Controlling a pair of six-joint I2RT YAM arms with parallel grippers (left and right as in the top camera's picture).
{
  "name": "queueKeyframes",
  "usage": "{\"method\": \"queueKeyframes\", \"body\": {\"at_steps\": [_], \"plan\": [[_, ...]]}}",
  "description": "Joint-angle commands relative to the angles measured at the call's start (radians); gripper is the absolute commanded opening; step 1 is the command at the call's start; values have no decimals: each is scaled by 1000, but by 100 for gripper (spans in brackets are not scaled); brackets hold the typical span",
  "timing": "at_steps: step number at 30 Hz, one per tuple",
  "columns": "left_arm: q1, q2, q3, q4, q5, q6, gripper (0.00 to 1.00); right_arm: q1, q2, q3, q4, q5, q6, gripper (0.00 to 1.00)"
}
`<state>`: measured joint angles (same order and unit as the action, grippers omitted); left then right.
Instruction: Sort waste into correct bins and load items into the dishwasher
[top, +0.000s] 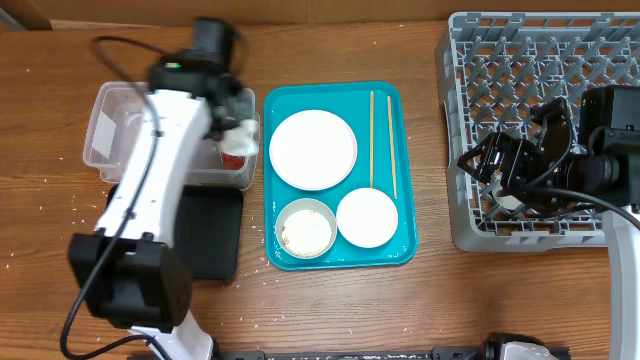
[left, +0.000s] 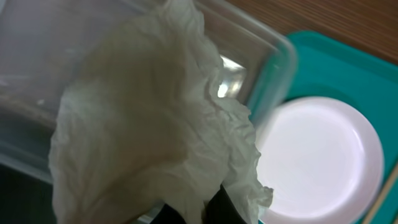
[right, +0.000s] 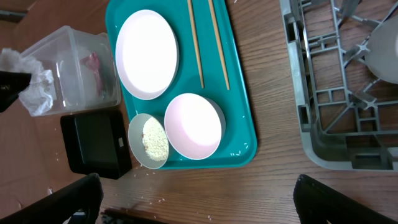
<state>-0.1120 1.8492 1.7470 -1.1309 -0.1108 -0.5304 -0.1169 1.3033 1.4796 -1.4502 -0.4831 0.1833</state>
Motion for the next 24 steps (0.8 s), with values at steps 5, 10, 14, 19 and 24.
{"method": "queueKeyframes", "body": {"at_steps": [5, 10, 14, 19, 24], "plan": [[69, 30, -9, -40, 56, 82, 59, 6, -2, 19, 4, -8, -10, 100], [-53, -105, -9, -142, 56, 81, 59, 6, -2, 19, 3, -8, -13, 100], [-222, -138, -10, -234, 51, 49, 59, 6, -2, 19, 1, -7, -25, 100], [-437, -124, -93, -266, 30, -69, 52, 6, -2, 19, 0, -4, -25, 100], [-613, -119, -249, -160, 44, -79, 52, 6, -2, 19, 0, -4, -25, 100]]}}
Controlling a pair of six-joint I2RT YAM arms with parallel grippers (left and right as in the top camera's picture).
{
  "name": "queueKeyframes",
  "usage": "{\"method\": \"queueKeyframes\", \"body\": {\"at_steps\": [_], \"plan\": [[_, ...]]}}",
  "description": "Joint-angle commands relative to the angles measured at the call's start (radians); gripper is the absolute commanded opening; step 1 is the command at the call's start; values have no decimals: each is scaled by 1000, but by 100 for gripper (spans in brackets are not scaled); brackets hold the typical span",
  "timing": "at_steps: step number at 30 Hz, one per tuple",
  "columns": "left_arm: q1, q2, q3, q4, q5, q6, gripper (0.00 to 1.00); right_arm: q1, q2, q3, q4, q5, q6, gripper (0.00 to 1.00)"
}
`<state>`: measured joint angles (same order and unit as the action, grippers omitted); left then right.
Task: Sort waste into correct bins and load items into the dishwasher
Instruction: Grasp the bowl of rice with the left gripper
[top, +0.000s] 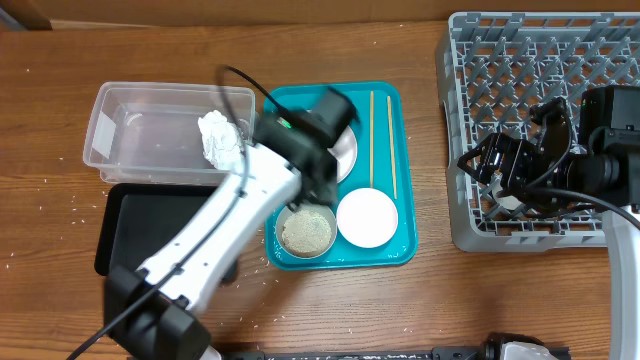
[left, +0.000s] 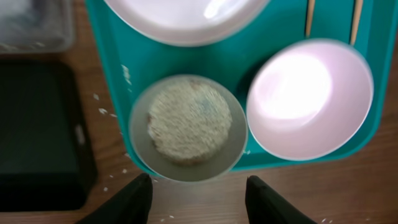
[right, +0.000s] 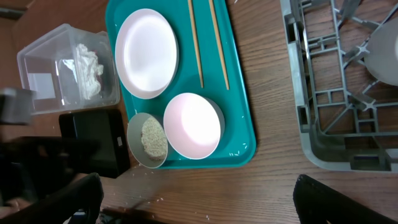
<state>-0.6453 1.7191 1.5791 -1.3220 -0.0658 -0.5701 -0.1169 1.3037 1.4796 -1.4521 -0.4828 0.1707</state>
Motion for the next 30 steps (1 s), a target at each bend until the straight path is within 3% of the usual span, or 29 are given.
{"method": "queueKeyframes", "body": {"at_steps": [1, 8, 16, 19, 21, 23, 25, 28, 30], "plan": [[-111, 11, -109, 50, -5, -37, 54, 6, -2, 19, 2, -5, -12, 100], [-222, 11, -342, 248, -22, -2, 58, 6, -2, 19, 1, -5, -12, 100], [-202, 11, -498, 441, -38, 5, 49, 6, -2, 19, 1, -5, -12, 100], [-200, 11, -498, 460, -29, 16, 31, 6, -2, 19, 1, -5, -11, 100], [-200, 11, -498, 465, -19, 26, 11, 6, -2, 19, 0, -5, -11, 100], [-200, 11, -498, 467, -19, 39, 4, 6, -2, 19, -1, -5, -11, 100], [-200, 11, -503, 473, -33, 56, 5, 6, -2, 19, -2, -5, -12, 100], [-200, 11, -523, 495, -57, 59, 16, 6, -2, 19, -2, -5, -12, 100], [-200, 15, -538, 513, -56, 59, 16, 6, -2, 19, -2, -5, -12, 100]]}}
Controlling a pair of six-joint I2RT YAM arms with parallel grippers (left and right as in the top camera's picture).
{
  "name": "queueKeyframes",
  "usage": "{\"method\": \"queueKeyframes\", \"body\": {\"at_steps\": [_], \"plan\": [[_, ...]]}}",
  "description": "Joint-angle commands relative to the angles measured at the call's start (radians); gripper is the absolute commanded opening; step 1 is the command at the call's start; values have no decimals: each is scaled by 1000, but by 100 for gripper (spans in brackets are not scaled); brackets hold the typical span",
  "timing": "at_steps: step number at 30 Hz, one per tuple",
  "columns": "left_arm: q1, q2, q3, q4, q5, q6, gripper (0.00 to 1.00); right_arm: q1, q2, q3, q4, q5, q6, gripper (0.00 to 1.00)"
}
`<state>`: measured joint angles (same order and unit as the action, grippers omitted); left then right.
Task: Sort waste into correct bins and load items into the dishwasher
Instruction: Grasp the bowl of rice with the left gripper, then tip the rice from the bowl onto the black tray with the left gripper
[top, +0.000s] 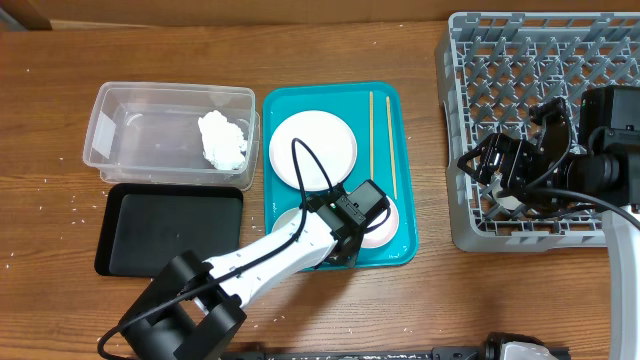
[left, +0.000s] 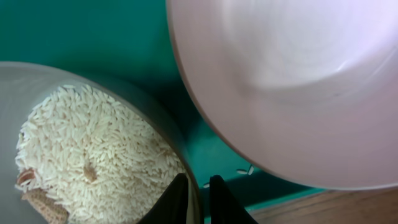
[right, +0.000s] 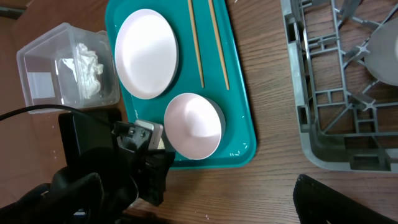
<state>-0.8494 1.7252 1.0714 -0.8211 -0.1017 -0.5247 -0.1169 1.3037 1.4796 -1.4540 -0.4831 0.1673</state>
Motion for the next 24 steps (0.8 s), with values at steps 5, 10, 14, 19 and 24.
{"method": "queueKeyframes", "body": {"at_steps": [5, 10, 14, 19, 24], "plan": [[4, 27, -40, 21, -21, 13, 14, 6, -2, 19, 0, -5, -8, 100], [5, 26, -18, -19, 6, 8, 4, 6, -2, 19, 0, -5, -8, 100], [26, -10, 108, -174, -2, -36, 4, 5, -2, 19, 0, -5, -8, 100], [106, -136, 264, -306, 32, -36, 4, 5, -2, 19, 0, -5, -8, 100], [329, -283, 277, -312, 297, 46, 4, 5, -2, 19, 0, -5, -8, 100]]}}
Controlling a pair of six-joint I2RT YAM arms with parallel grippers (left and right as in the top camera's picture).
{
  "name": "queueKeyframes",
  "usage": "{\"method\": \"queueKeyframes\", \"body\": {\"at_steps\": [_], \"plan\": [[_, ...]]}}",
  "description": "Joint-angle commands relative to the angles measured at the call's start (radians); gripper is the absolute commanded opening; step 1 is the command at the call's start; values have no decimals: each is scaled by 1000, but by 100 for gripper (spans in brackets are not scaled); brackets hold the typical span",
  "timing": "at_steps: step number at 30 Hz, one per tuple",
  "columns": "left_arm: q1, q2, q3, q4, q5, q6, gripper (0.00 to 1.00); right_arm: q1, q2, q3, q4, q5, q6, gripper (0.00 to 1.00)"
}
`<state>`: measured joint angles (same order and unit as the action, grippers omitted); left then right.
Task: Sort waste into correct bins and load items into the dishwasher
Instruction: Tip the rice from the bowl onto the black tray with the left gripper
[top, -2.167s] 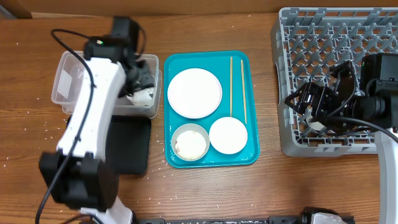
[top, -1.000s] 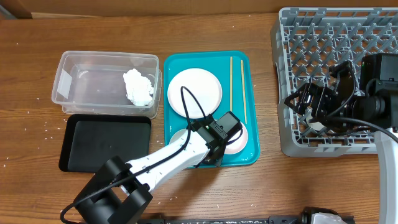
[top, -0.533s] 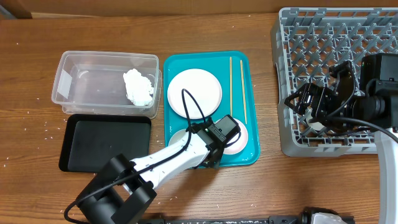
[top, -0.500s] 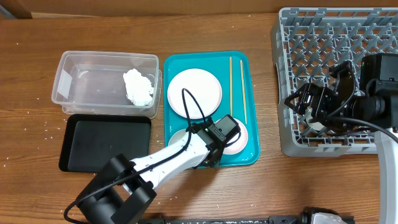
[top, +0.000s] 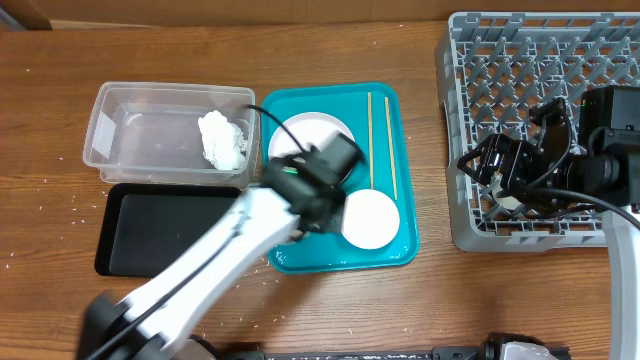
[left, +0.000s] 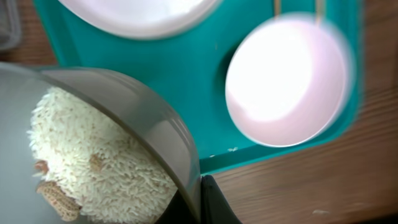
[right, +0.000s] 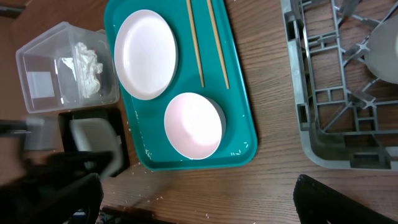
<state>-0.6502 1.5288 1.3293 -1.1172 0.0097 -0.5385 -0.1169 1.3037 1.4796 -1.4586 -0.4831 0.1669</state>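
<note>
A grey bowl of rice (left: 93, 149) hangs above the teal tray (left: 205, 74), with my left gripper (left: 200, 200) shut on its right rim. In the overhead view the blurred left arm (top: 250, 225) covers the tray's left side and hides the bowl. The right wrist view shows the bowl as a pale blur (right: 92, 142) over the black tray. On the teal tray lie a white plate (top: 300, 132), a pink bowl (top: 371, 218) and two chopsticks (top: 372, 140). My right gripper (right: 199, 200) stands open by the grey dish rack (top: 540, 60), holding nothing.
A clear bin (top: 130, 140) at the left holds a crumpled white tissue (top: 222, 140). In front of it lies a black tray (top: 140, 235). A pale dish (right: 387, 43) stands in the rack. Rice grains are scattered on the wooden table (top: 340, 300).
The left gripper was down at the rice bowl's rim on the teal tray. Now the bowl is gripped, off the tray and further left; its place on the tray is bare.
First the left gripper held a white tissue at the clear bin. Then the tissue lay in the bin and the gripper stood open above the rice bowl. Then its fingers straddled the bowl's rim. Now it holds the bowl above the tray. The right arm stayed put.
</note>
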Motion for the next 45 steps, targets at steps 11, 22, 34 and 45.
{"method": "queueKeyframes", "body": {"at_steps": [11, 22, 34, 45], "plan": [[895, -115, -146, -122, 946, 523, 4, 5, -2, 19, 5, -5, -8, 100], [1313, 127, -347, -229, 1368, 924, 4, 5, -2, 19, -3, -4, -8, 100], [1337, 179, -338, -293, 1448, 1064, 4, 5, -2, 19, -7, -4, -8, 100], [1335, 184, -337, -326, 1504, 998, 4, 5, -2, 19, -11, -4, -8, 100]]}}
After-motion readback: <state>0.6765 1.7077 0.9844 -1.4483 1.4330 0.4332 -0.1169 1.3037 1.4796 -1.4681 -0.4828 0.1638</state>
